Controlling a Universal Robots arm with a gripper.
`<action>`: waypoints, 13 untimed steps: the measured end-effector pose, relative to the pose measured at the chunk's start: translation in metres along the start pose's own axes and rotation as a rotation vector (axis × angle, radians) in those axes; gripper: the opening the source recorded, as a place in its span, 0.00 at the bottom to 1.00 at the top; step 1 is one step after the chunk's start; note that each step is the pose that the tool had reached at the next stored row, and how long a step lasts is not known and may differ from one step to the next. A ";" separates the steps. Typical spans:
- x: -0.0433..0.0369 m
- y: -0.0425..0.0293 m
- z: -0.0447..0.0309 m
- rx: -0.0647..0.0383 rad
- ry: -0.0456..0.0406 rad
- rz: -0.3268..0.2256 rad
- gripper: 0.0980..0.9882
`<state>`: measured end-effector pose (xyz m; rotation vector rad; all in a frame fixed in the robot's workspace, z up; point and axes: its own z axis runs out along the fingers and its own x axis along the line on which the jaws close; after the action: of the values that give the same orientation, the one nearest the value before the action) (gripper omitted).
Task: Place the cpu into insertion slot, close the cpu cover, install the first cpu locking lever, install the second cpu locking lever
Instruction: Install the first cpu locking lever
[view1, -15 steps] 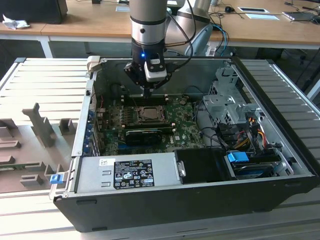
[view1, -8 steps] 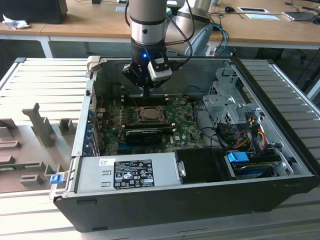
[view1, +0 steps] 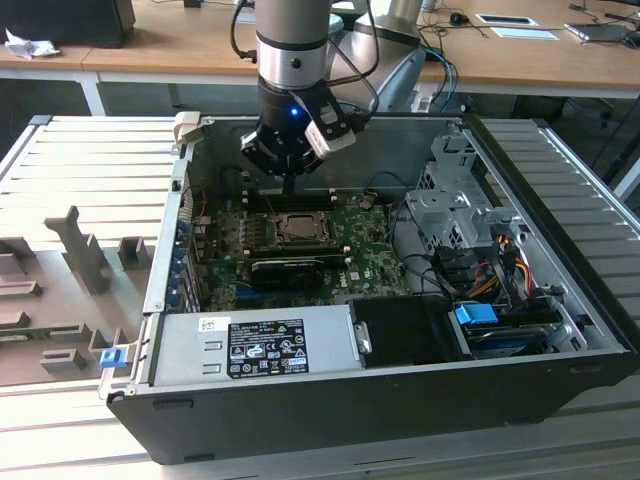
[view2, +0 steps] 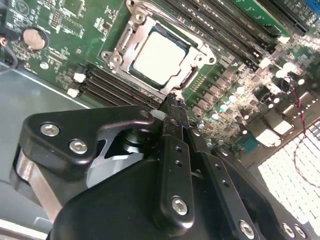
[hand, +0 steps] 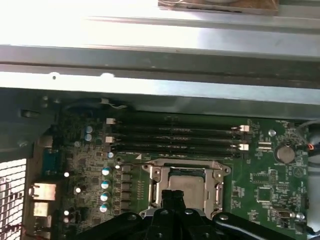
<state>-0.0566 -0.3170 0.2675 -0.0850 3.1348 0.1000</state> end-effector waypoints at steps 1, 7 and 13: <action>0.0027 0.0001 0.0000 0.000 0.0000 0.000 0.01; 0.0152 0.0008 0.0000 0.000 0.0001 -0.002 0.01; 0.0255 0.0014 0.0000 0.000 0.0001 -0.002 0.01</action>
<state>-0.0822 -0.3170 0.2674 -0.0878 3.1348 0.1007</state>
